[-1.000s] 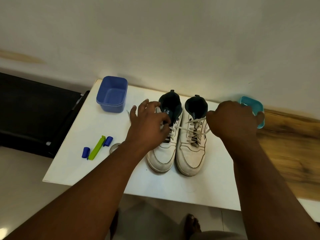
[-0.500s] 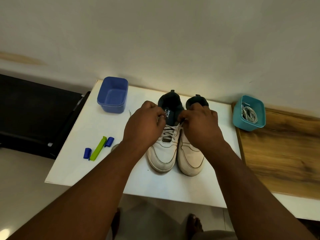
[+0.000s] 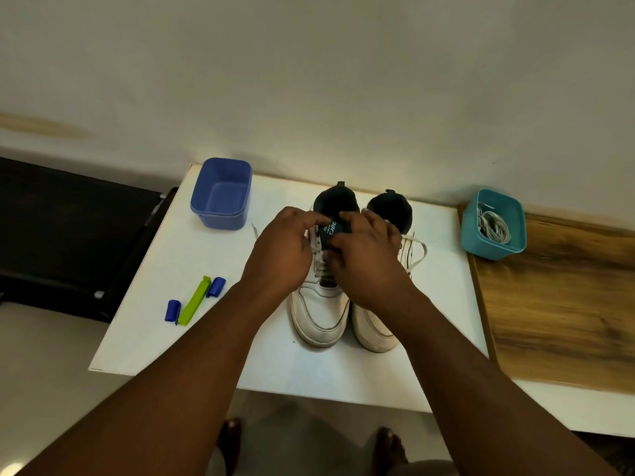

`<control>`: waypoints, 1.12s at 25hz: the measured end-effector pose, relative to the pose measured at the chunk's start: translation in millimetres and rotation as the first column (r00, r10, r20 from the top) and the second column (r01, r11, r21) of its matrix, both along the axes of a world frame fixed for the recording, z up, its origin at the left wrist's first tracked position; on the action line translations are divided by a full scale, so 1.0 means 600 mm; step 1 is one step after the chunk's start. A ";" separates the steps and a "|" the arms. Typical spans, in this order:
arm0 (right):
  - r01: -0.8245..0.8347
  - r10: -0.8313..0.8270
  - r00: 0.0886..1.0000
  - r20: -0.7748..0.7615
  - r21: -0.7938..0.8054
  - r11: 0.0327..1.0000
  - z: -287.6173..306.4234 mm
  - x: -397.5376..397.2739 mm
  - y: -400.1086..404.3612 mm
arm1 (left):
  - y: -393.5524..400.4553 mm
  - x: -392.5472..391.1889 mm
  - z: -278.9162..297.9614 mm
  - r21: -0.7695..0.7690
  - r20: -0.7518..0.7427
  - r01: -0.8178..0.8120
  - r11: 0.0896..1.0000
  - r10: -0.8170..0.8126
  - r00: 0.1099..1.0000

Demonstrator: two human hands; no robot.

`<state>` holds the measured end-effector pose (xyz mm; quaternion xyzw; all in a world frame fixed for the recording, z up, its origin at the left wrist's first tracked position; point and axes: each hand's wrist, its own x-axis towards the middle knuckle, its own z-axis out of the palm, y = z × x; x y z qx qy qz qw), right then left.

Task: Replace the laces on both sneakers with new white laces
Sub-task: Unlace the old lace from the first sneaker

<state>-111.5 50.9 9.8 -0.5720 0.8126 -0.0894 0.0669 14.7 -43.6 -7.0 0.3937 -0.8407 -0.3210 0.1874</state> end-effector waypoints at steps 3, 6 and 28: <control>0.030 -0.030 0.999 0.031 -0.003 1.000 -0.004 -0.004 -0.002 | 0.004 0.002 0.001 0.004 0.022 0.040 0.999 -0.040 0.999; 0.156 -0.157 0.983 -0.092 -0.023 0.987 0.017 -0.031 0.011 | 0.003 0.003 0.003 -0.050 0.042 0.013 0.999 -0.011 0.999; 0.500 -0.418 0.800 0.430 -0.094 0.861 0.072 -0.058 0.016 | 0.006 0.001 0.006 -0.040 -0.008 -0.016 0.999 0.016 1.000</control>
